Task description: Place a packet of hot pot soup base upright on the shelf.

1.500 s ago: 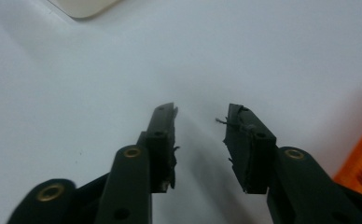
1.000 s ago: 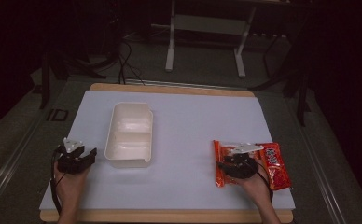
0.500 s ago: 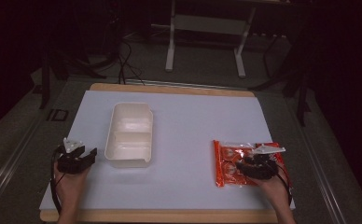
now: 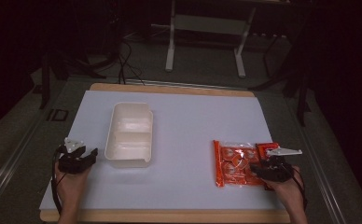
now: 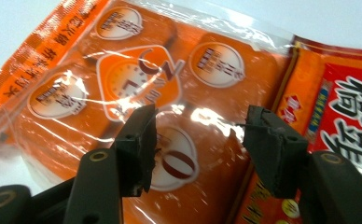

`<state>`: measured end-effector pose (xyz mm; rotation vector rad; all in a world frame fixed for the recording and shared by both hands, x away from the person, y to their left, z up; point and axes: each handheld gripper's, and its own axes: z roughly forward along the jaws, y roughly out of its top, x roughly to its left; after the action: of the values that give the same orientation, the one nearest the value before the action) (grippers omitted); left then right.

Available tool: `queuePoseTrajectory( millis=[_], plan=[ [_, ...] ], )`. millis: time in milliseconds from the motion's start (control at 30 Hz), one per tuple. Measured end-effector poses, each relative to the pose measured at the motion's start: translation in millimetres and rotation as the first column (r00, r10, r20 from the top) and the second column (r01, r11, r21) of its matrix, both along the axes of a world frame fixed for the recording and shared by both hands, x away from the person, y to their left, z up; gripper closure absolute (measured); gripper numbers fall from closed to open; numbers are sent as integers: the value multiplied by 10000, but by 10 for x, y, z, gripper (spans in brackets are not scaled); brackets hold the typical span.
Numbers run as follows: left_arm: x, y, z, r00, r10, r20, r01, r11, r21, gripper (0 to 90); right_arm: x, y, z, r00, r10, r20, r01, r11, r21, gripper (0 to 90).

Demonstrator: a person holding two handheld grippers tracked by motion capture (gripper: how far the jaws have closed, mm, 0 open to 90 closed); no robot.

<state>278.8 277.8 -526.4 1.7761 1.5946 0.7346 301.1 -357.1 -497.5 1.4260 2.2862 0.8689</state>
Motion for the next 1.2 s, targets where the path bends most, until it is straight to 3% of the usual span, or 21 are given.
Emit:
queuePoseTrajectory(
  millis=[433,800,933,1200],
  plan=[
    [6,-24,5,10000,-12,50,11,9999,102,511,-76,-180,4,9996,-182,-213,172,9988,-466,320],
    [11,-26,4,10000,-34,42,33,10000,89,512,-100,-357,1,9940,-1091,-65,1087,9932,-428,123],
    [12,-29,4,10000,-26,21,26,9999,127,511,-102,-432,-15,9890,-1478,-59,1475,9882,-420,114],
    [13,-32,2,10000,-36,11,36,9999,136,511,-102,-559,-97,9769,-2017,-699,2014,9794,-121,134]
  ],
)
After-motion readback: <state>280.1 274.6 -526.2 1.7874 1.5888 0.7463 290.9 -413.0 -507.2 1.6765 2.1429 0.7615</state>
